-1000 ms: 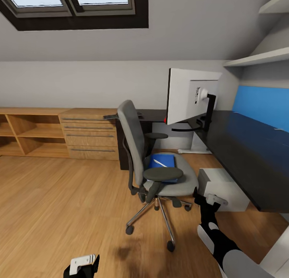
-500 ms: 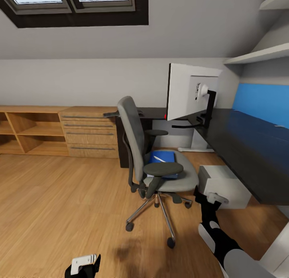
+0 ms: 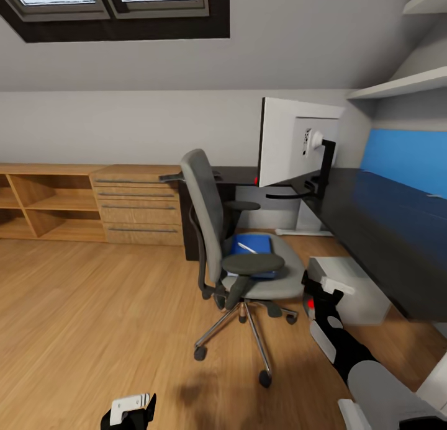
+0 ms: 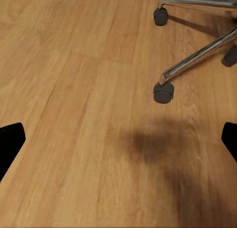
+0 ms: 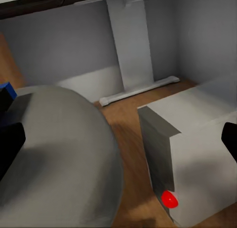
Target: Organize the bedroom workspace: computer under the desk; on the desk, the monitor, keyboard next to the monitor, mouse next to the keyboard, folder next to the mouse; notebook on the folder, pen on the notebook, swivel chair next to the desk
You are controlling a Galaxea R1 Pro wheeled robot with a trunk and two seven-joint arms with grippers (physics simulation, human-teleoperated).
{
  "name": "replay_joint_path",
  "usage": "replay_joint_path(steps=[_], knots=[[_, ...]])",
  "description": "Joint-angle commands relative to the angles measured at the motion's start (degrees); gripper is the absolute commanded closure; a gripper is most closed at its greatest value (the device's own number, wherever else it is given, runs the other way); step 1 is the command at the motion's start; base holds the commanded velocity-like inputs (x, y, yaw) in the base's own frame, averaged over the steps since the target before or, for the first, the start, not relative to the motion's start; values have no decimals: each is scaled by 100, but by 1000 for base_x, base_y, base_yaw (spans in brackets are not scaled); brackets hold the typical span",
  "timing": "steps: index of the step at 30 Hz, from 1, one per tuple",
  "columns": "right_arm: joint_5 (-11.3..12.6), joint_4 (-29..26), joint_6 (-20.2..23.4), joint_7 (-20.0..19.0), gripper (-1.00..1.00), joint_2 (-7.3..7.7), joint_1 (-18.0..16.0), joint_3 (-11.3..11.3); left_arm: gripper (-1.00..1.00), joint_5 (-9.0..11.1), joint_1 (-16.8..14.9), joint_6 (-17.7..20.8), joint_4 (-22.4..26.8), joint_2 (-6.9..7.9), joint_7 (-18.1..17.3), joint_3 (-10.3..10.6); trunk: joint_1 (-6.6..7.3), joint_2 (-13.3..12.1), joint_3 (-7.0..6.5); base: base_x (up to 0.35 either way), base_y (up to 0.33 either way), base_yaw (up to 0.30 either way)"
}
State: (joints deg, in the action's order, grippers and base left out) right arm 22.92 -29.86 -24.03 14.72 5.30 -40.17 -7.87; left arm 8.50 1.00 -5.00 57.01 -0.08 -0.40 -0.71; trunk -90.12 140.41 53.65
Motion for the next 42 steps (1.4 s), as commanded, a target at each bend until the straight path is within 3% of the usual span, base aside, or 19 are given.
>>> replay_joint_path(steps=[1,5,9,10,14,21,31,37,42], knots=[[36,3,-24,44,-100,9,-5,-47,-100,47,0,-9,4,-1,-4,0,-2,2,5,253,0,0],[158,9,-37,41,-100,17,-8,-41,-100,46,3,-8,4,0,-4,1,-2,2,5,273,0,0],[492,14,-15,40,-100,89,-9,-40,-100,46,3,-3,4,0,-4,1,-2,2,5,223,0,0],[740,15,11,39,-100,137,-9,-39,-100,46,1,-4,4,0,-4,1,-2,2,5,285,0,0],[996,15,71,39,-100,169,-9,-39,-100,46,0,-5,4,0,-4,1,-2,2,5,288,0,0],[1241,15,223,37,-100,215,-9,-43,-100,46,0,-1,4,0,-4,1,-2,2,5,110,0,0],[1389,20,271,39,-100,215,-9,-48,-100,46,1,-1,4,0,-4,1,-2,2,5,124,0,0],[1838,22,308,-38,-100,224,-9,-48,-100,46,2,-1,4,0,-3,1,-2,2,5,125,0,0],[1942,24,531,-127,-100,227,-9,-42,-100,52,2,-1,4,0,2,1,-2,2,5,14,0,0]])
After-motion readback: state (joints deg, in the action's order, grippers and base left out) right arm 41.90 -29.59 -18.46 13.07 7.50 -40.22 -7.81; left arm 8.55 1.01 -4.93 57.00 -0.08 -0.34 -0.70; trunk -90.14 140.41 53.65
